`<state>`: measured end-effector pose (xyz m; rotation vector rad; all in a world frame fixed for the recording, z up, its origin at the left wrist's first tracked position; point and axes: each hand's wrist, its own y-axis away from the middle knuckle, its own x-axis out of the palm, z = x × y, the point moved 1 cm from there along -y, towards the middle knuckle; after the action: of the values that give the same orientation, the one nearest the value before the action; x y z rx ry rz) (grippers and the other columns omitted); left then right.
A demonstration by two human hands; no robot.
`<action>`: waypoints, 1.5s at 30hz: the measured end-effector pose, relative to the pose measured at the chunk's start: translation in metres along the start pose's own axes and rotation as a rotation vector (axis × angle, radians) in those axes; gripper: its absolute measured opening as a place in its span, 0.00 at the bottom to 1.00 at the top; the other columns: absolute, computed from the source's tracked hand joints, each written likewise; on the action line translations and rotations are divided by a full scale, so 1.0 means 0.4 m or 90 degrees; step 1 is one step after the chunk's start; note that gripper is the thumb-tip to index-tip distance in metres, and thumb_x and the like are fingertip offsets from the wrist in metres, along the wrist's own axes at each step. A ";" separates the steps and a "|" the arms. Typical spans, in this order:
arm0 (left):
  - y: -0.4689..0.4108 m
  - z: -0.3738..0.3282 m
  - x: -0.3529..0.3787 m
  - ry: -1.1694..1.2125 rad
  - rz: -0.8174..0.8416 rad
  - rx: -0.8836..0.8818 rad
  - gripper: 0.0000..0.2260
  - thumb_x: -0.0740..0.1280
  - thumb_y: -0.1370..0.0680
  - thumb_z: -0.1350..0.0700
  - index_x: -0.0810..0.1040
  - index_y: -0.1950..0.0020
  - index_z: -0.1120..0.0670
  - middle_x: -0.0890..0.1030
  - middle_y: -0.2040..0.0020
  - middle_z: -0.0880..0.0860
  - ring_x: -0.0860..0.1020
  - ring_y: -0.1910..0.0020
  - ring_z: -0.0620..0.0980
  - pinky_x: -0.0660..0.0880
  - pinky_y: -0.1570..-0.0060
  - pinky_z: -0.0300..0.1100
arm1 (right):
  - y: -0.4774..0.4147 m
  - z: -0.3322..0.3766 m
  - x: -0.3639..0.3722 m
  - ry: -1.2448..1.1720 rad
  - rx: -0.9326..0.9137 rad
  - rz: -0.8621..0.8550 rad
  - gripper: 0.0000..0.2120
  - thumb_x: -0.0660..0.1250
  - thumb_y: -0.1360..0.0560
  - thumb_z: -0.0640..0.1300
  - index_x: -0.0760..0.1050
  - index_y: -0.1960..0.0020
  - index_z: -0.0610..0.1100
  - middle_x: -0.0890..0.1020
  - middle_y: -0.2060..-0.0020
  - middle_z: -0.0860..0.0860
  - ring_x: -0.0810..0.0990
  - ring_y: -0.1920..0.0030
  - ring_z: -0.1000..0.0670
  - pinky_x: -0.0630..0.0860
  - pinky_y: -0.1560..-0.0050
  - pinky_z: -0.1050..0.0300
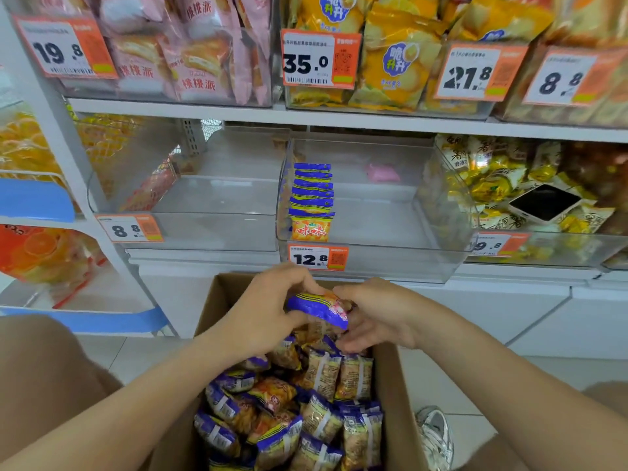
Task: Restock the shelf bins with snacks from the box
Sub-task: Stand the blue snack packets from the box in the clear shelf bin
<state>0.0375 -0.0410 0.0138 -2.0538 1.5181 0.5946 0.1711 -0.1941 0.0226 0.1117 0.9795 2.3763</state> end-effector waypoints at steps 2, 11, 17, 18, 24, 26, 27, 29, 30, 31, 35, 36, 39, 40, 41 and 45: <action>0.005 -0.016 -0.024 0.025 0.033 -0.005 0.19 0.82 0.29 0.59 0.81 0.44 0.44 0.79 0.42 0.44 0.81 0.42 0.42 0.81 0.43 0.46 | 0.020 0.015 -0.002 -0.067 -0.048 0.029 0.10 0.67 0.16 0.46 0.79 0.41 0.39 0.87 0.56 0.41 0.85 0.62 0.49 0.85 0.58 0.53; -0.008 -0.065 -0.080 0.189 -0.045 -0.115 0.25 0.80 0.26 0.59 0.76 0.33 0.43 0.83 0.42 0.45 0.84 0.46 0.43 0.83 0.47 0.44 | 0.088 0.063 -0.022 0.008 -0.333 -0.048 0.21 0.74 0.21 0.37 0.73 0.33 0.50 0.84 0.44 0.44 0.88 0.51 0.47 0.86 0.54 0.51; -0.027 -0.071 -0.089 0.171 -0.130 -0.038 0.25 0.80 0.26 0.58 0.77 0.32 0.45 0.83 0.43 0.45 0.83 0.45 0.44 0.82 0.46 0.40 | 0.072 0.090 -0.029 0.050 -0.434 -0.110 0.13 0.74 0.21 0.45 0.78 0.38 0.53 0.87 0.46 0.50 0.87 0.46 0.51 0.85 0.46 0.51; -0.033 -0.072 -0.091 0.142 -0.176 -0.029 0.23 0.78 0.24 0.56 0.77 0.32 0.45 0.82 0.43 0.44 0.82 0.45 0.42 0.81 0.48 0.38 | 0.066 0.102 -0.034 0.039 -0.473 -0.162 0.12 0.74 0.21 0.45 0.77 0.39 0.54 0.86 0.47 0.51 0.87 0.47 0.51 0.84 0.48 0.53; -0.080 -0.040 -0.105 -0.044 -0.344 -0.074 0.23 0.72 0.21 0.57 0.71 0.27 0.48 0.71 0.33 0.46 0.74 0.43 0.42 0.70 0.53 0.24 | -0.014 0.166 -0.061 0.219 -0.646 -0.403 0.16 0.72 0.19 0.43 0.72 0.34 0.49 0.84 0.49 0.55 0.84 0.51 0.59 0.77 0.54 0.72; -0.091 -0.021 -0.102 -0.061 -0.307 -0.122 0.27 0.71 0.20 0.59 0.67 0.23 0.50 0.71 0.30 0.49 0.73 0.39 0.44 0.69 0.52 0.27 | -0.065 0.182 -0.059 0.336 -0.616 -0.394 0.16 0.72 0.20 0.42 0.74 0.33 0.48 0.82 0.46 0.53 0.84 0.51 0.54 0.75 0.54 0.70; -0.094 -0.015 -0.098 -0.067 -0.291 -0.136 0.27 0.71 0.20 0.59 0.67 0.23 0.51 0.72 0.30 0.50 0.73 0.39 0.44 0.69 0.52 0.30 | -0.088 0.191 -0.055 0.386 -0.574 -0.371 0.16 0.73 0.20 0.43 0.76 0.34 0.48 0.82 0.46 0.53 0.83 0.53 0.53 0.76 0.55 0.68; -0.096 -0.011 -0.084 -0.072 -0.266 -0.142 0.25 0.71 0.20 0.59 0.69 0.25 0.51 0.75 0.34 0.47 0.73 0.41 0.42 0.70 0.52 0.32 | -0.124 0.205 -0.046 0.463 -0.475 -0.320 0.15 0.73 0.21 0.44 0.79 0.35 0.49 0.81 0.54 0.54 0.82 0.60 0.55 0.75 0.61 0.69; -0.095 -0.011 -0.078 -0.066 -0.260 -0.142 0.24 0.71 0.20 0.59 0.70 0.26 0.51 0.74 0.38 0.45 0.73 0.42 0.41 0.69 0.54 0.30 | -0.136 0.212 -0.043 0.472 -0.440 -0.305 0.13 0.72 0.21 0.45 0.81 0.36 0.49 0.80 0.59 0.55 0.80 0.63 0.56 0.71 0.67 0.72; -0.094 -0.010 -0.073 -0.059 -0.257 -0.142 0.23 0.72 0.20 0.58 0.70 0.26 0.50 0.73 0.39 0.43 0.73 0.43 0.41 0.69 0.55 0.29 | -0.143 0.218 -0.044 0.454 -0.418 -0.297 0.11 0.71 0.21 0.44 0.82 0.38 0.49 0.78 0.62 0.55 0.78 0.65 0.57 0.68 0.71 0.73; -0.082 0.008 -0.076 -0.088 -0.268 -0.163 0.20 0.72 0.21 0.59 0.70 0.32 0.51 0.74 0.43 0.47 0.76 0.48 0.44 0.68 0.59 0.28 | -0.142 0.241 -0.046 0.448 -0.399 -0.284 0.09 0.71 0.21 0.44 0.84 0.41 0.47 0.81 0.55 0.50 0.79 0.60 0.54 0.70 0.65 0.69; -0.074 0.014 -0.078 -0.106 -0.277 -0.167 0.17 0.72 0.21 0.59 0.70 0.35 0.52 0.74 0.46 0.48 0.75 0.51 0.44 0.67 0.60 0.29 | -0.139 0.241 -0.044 0.478 -0.394 -0.294 0.10 0.71 0.21 0.45 0.84 0.40 0.46 0.83 0.53 0.49 0.79 0.57 0.52 0.72 0.59 0.64; -0.045 0.029 -0.076 -0.164 -0.282 -0.153 0.09 0.70 0.22 0.60 0.72 0.45 0.52 0.73 0.57 0.47 0.74 0.59 0.45 0.69 0.62 0.40 | -0.104 0.222 -0.035 0.537 -0.470 -0.407 0.10 0.71 0.22 0.46 0.81 0.41 0.45 0.82 0.54 0.51 0.81 0.56 0.49 0.73 0.55 0.58; -0.037 0.037 -0.071 -0.178 -0.258 -0.153 0.08 0.70 0.22 0.60 0.73 0.48 0.51 0.75 0.59 0.47 0.75 0.61 0.45 0.70 0.63 0.41 | -0.080 0.211 -0.025 0.537 -0.529 -0.438 0.09 0.70 0.22 0.44 0.80 0.42 0.45 0.81 0.56 0.52 0.80 0.57 0.50 0.75 0.56 0.57; -0.030 0.047 -0.063 -0.190 -0.217 -0.159 0.06 0.69 0.21 0.59 0.74 0.50 0.50 0.76 0.61 0.46 0.76 0.62 0.45 0.72 0.63 0.41 | -0.052 0.198 -0.012 0.524 -0.588 -0.438 0.07 0.69 0.22 0.43 0.80 0.45 0.46 0.81 0.57 0.53 0.80 0.59 0.52 0.77 0.57 0.56; -0.016 0.131 -0.011 -0.282 0.033 -0.210 0.05 0.69 0.21 0.56 0.77 0.49 0.46 0.81 0.56 0.45 0.80 0.57 0.44 0.81 0.53 0.47 | 0.014 0.108 0.049 0.568 -0.595 -0.237 0.05 0.66 0.22 0.43 0.80 0.54 0.49 0.80 0.67 0.57 0.78 0.67 0.58 0.76 0.62 0.59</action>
<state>0.0400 -0.0029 -0.0231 -1.9358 1.2736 1.2963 0.1643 -0.1599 0.0552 -1.4189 0.0695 2.2459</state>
